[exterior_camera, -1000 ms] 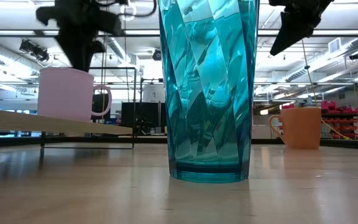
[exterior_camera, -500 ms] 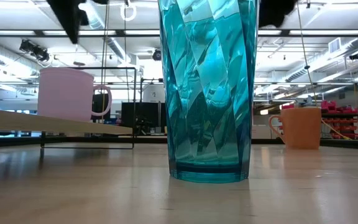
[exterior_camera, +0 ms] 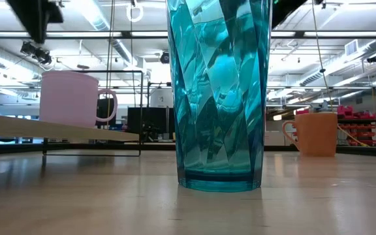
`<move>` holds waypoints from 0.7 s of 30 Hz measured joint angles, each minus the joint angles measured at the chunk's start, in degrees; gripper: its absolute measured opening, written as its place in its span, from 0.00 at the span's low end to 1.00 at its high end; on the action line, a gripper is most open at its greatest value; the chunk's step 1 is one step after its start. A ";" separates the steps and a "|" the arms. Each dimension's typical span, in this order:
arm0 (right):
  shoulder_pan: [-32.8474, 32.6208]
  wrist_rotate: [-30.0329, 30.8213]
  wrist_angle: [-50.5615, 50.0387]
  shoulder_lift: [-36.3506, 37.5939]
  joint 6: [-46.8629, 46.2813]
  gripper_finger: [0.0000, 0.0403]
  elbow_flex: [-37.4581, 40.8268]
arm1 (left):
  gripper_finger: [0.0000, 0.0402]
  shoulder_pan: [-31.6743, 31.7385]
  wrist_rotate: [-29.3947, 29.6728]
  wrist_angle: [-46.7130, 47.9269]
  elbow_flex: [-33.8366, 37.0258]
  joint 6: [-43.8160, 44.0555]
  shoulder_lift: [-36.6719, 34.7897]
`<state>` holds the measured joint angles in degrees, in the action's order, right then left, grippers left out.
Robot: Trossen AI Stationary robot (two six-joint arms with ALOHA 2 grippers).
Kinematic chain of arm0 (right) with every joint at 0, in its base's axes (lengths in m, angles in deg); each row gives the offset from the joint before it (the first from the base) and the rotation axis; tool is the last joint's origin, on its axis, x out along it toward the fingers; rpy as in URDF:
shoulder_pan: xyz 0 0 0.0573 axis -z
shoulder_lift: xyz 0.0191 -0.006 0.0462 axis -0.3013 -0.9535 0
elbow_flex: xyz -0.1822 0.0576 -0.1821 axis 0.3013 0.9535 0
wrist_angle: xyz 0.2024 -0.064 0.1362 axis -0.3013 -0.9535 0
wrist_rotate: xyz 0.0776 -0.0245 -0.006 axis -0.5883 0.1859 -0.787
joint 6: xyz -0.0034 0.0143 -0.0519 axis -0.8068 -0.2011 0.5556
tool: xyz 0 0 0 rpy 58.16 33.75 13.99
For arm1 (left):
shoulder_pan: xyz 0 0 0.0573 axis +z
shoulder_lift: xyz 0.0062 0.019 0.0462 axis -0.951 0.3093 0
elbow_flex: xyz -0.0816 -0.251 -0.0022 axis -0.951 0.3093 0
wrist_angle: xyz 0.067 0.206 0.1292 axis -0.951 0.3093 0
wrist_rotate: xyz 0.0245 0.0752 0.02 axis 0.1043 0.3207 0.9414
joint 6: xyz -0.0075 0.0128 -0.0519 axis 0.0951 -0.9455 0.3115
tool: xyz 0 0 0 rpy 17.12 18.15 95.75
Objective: Stack small to large cups/mugs on shelf
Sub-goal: Put the purple mug on the shelf
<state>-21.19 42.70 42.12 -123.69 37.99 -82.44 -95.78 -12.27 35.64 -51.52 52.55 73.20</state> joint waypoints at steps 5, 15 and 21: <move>1.21 -3.92 3.79 -3.06 1.53 0.01 0.00 | 0.13 -1.36 2.22 -3.00 6.70 5.62 -0.04; 2.14 -11.44 16.48 -6.61 3.94 0.00 -0.04 | 0.09 -1.40 2.35 -11.78 14.41 6.33 0.01; 5.05 -17.50 22.32 -13.08 4.14 0.00 -2.77 | 0.07 -1.42 4.35 -12.26 14.55 7.13 0.02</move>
<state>-16.14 25.20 64.44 -136.77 42.13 -85.21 -97.20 -7.92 23.38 -36.97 59.68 73.22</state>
